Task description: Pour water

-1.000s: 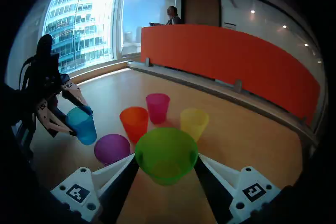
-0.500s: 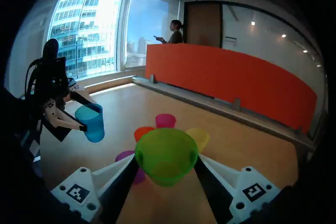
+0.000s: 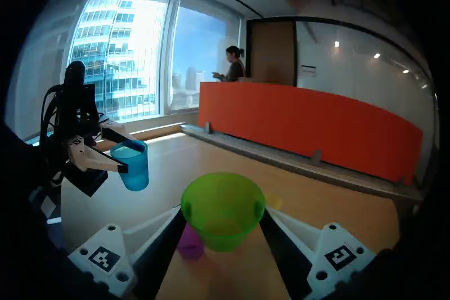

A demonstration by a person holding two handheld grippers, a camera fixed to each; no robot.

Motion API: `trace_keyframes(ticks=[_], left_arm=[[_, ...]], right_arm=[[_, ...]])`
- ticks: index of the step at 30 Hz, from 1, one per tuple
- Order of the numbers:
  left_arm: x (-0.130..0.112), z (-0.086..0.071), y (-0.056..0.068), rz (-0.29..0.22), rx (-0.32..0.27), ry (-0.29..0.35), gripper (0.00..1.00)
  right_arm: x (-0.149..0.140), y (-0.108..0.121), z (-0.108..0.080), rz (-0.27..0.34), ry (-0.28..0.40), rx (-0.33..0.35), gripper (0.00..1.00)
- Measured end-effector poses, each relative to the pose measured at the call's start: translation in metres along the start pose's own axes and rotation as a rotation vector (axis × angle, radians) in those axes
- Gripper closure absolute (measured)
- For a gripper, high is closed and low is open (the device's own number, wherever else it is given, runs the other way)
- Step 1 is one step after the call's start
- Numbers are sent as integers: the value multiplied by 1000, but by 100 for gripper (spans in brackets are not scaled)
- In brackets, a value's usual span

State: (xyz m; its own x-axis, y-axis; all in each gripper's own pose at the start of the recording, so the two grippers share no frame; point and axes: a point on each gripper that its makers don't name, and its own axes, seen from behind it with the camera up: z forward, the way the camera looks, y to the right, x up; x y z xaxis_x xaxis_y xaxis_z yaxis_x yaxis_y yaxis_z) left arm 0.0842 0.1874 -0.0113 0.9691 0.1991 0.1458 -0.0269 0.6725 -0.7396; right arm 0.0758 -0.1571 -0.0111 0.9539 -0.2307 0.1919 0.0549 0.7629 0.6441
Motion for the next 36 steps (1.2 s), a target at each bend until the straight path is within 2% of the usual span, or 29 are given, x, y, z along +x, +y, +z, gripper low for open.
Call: trace_keyframes(ticks=[9, 24, 36], left_arm=[[7, -4, -2, 12, 10, 11, 12], [22, -11, -1, 23, 11, 41, 12], [33, -11, -1, 38, 19, 59, 12]], right_arm=[[7, -6, -3, -27, 24, 8, 9], [18, -10, -5, -18, 69, 12, 9], [23, -14, -7, -14, 85, 26, 9]])
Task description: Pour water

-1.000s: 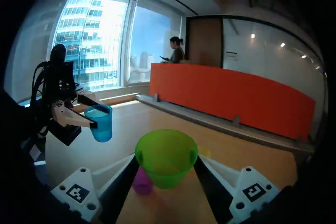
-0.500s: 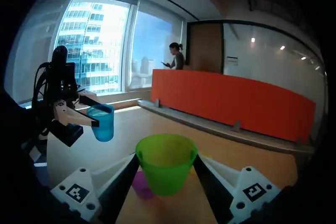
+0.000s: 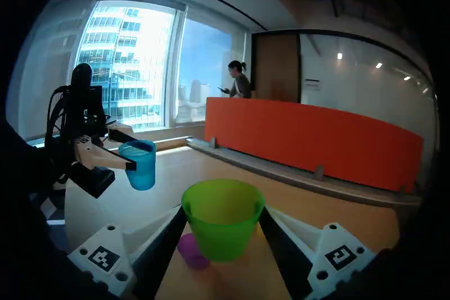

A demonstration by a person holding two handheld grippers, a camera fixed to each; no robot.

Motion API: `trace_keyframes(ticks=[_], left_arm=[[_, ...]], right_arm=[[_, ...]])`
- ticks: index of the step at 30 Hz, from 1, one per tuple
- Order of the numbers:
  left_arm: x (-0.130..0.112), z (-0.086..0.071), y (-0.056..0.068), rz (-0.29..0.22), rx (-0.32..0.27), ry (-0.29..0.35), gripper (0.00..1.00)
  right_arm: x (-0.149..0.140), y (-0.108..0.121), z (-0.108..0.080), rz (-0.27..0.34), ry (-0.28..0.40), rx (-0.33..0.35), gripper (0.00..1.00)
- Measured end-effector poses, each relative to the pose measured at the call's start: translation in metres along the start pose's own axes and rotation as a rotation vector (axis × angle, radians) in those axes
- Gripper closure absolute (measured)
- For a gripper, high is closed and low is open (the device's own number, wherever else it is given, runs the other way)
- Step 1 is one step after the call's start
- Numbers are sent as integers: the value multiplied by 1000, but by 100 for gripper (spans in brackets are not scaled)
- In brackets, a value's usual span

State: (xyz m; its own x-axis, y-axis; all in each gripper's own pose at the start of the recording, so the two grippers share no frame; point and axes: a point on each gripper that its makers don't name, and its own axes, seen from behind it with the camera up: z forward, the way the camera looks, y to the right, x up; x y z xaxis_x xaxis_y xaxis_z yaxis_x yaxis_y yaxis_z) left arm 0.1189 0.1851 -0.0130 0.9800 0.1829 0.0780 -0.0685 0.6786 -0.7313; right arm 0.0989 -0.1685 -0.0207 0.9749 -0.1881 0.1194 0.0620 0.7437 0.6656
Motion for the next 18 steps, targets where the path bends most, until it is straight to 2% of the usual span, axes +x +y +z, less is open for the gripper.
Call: trace_keyframes(ticks=[11, 18], left_arm=[[13, 2, -5, 39, 12, 18, 12], [29, 7, -10, 95, 29, 32, 12]], right_arm=[[2, -7, 6, 21, 13, 27, 9], [-2, -15, 14, 25, 13, 53, 9]])
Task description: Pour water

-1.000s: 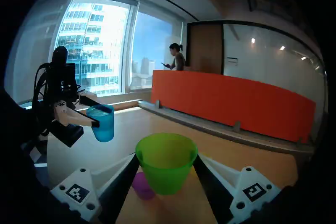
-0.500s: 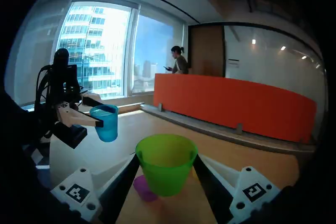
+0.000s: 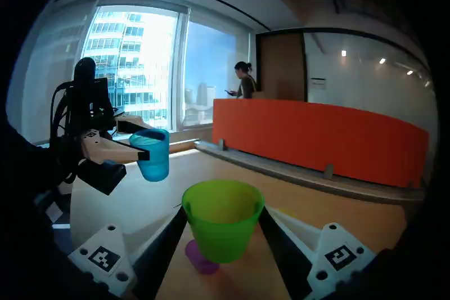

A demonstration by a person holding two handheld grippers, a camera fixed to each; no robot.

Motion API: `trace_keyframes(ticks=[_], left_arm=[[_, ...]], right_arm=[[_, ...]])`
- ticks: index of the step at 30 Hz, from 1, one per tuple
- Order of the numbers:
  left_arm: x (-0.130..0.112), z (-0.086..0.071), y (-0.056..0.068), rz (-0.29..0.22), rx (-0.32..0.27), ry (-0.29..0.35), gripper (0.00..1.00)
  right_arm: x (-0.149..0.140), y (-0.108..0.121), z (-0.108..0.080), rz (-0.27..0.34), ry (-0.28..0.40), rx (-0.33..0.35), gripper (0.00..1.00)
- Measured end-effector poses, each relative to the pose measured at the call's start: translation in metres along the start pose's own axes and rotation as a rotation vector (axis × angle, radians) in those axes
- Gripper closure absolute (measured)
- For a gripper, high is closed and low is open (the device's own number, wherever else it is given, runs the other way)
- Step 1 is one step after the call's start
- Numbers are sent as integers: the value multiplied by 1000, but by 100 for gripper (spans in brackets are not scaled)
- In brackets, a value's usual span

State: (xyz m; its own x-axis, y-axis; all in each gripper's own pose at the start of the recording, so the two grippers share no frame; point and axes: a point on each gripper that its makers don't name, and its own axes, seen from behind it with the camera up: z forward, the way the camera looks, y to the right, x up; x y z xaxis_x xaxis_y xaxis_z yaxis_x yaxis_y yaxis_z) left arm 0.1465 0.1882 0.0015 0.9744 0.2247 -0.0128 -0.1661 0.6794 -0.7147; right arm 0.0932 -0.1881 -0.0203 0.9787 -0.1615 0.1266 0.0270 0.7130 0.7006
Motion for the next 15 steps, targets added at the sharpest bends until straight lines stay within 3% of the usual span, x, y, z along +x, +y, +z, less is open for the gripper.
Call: trace_keyframes(ticks=[15], left_arm=[[47, 9, -8, 187, 50, 40, 12]], right_arm=[[1, -24, 16, -2, 5, 64, 9]])
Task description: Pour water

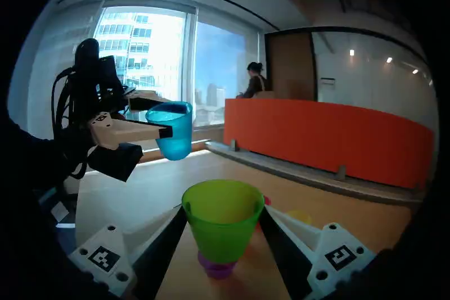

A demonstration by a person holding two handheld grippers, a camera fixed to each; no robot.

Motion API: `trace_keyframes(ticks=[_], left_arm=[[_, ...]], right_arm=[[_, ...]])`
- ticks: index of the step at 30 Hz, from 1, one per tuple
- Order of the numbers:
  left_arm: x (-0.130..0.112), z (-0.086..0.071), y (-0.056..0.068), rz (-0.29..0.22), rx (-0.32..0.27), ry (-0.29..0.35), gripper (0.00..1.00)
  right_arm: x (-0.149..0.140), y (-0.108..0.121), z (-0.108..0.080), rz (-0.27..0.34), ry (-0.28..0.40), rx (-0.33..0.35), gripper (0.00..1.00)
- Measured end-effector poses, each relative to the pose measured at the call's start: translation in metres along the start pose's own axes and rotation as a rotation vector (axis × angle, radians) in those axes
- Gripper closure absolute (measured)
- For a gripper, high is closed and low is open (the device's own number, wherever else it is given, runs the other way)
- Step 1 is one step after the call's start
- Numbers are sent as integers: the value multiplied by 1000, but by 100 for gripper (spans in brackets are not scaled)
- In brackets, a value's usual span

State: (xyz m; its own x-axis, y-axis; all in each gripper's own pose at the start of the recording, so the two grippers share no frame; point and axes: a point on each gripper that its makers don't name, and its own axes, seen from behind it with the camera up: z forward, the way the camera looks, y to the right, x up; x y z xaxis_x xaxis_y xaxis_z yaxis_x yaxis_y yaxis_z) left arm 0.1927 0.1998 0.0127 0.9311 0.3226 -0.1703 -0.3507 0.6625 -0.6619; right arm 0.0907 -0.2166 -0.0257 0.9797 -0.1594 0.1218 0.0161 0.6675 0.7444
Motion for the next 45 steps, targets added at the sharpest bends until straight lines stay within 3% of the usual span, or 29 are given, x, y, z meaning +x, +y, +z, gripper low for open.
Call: trace_keyframes(ticks=[18, 30, 45], left_arm=[[39, 1, -6, 167, 26, 31, 12], [50, 4, -11, 253, 48, 37, 12], [61, 3, -9, 379, 70, 42, 12]], right_arm=[[9, -27, 15, -2, 21, 60, 9], [14, -38, 22, 0, 31, 92, 9], [16, -44, 28, -2, 36, 119, 9]])
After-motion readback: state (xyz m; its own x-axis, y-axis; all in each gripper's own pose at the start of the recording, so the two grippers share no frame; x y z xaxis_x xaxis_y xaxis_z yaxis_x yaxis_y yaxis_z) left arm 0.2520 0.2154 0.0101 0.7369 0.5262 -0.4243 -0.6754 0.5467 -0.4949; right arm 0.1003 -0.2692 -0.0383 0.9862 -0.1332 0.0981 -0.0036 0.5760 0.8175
